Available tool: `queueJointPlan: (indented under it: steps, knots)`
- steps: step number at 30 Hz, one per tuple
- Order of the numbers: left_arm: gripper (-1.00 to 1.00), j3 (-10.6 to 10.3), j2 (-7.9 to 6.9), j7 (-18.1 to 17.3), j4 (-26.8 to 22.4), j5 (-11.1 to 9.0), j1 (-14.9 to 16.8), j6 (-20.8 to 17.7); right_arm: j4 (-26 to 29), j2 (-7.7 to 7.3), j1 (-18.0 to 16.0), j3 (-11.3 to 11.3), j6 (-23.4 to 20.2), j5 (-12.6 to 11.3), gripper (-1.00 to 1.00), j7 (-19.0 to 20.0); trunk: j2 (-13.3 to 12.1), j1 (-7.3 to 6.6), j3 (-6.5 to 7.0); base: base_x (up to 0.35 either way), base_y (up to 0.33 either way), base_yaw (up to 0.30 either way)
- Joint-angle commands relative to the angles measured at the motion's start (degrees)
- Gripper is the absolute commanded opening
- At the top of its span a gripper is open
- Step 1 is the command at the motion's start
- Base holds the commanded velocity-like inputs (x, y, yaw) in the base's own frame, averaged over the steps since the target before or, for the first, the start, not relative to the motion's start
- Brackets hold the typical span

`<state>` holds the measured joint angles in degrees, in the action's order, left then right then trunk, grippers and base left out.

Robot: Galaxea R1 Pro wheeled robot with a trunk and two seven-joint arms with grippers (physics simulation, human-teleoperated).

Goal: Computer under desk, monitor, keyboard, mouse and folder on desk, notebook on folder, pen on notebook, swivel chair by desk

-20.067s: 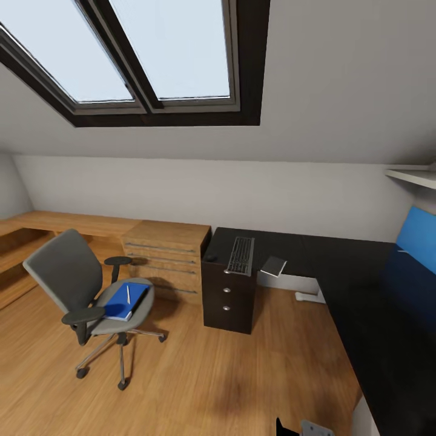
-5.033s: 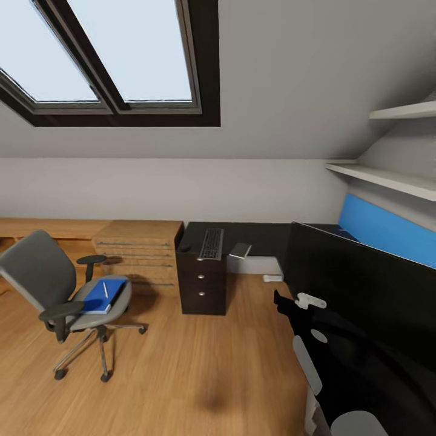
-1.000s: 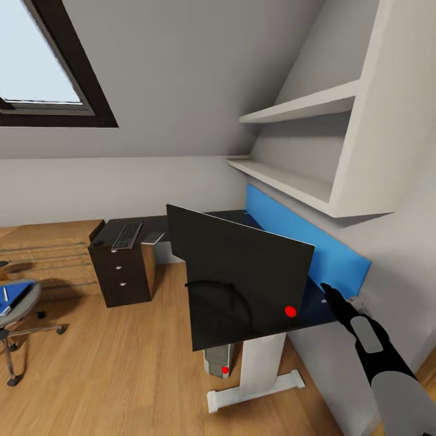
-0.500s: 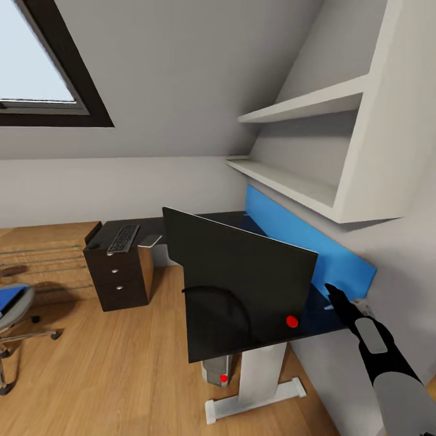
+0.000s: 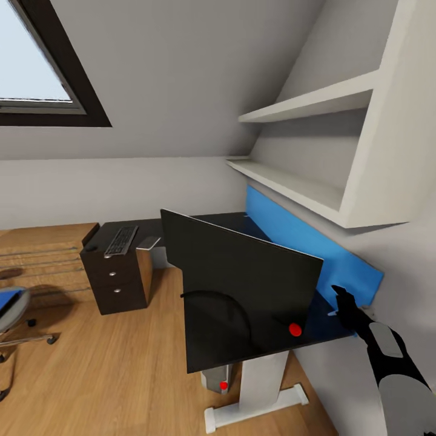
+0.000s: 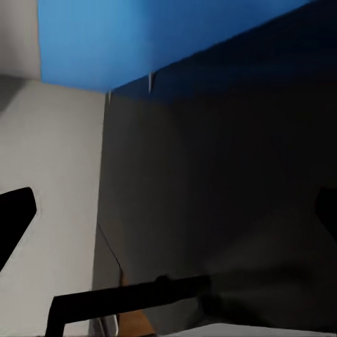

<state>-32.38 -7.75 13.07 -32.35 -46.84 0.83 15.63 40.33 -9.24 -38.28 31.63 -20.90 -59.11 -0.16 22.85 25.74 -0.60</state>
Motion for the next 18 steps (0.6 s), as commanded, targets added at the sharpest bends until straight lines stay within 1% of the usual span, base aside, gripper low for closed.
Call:
queueJointPlan:
  steps: [1,4,6,10,15,18]
  knots:
    - [1.00,-0.5,-0.08,0.5,0.0,-0.4,0.1,0.3,0.0,0.00,0.0,0.2,-0.6,-0.8,1.00,0.0,0.1,0.05,-0.06,0.184,0.000,0.000]
    - [1.00,-0.5,-0.08,0.5,-0.1,-0.4,0.1,0.3,0.0,-0.25,0.0,0.3,-3.0,-2.8,1.00,0.0,0.1,0.05,-0.06,0.237,0.000,0.000]
    - [1.00,-0.5,-0.08,0.5,-0.1,-0.4,0.1,0.3,0.0,-0.97,0.0,0.3,-4.8,-3.7,1.00,0.0,0.1,0.05,-0.06,0.128,0.000,0.000]
    - [1.00,-0.5,-0.08,0.5,-0.1,-0.4,0.1,0.3,-0.1,-1.52,0.0,0.4,-6.1,-4.3,1.00,0.0,0.1,0.05,-0.06,0.064,0.000,0.000]
    - [1.00,-0.5,-0.08,0.5,-0.1,-0.4,0.1,0.3,0.0,-1.71,0.0,0.4,-6.4,-4.4,1.00,0.0,0.1,0.05,-0.06,0.177,0.000,0.000]
    - [1.00,-0.5,-0.08,0.4,-0.1,-0.4,0.1,0.3,0.0,-1.85,0.0,0.5,-6.4,-4.4,1.00,0.0,0.1,0.05,-0.06,0.072,0.000,0.000]
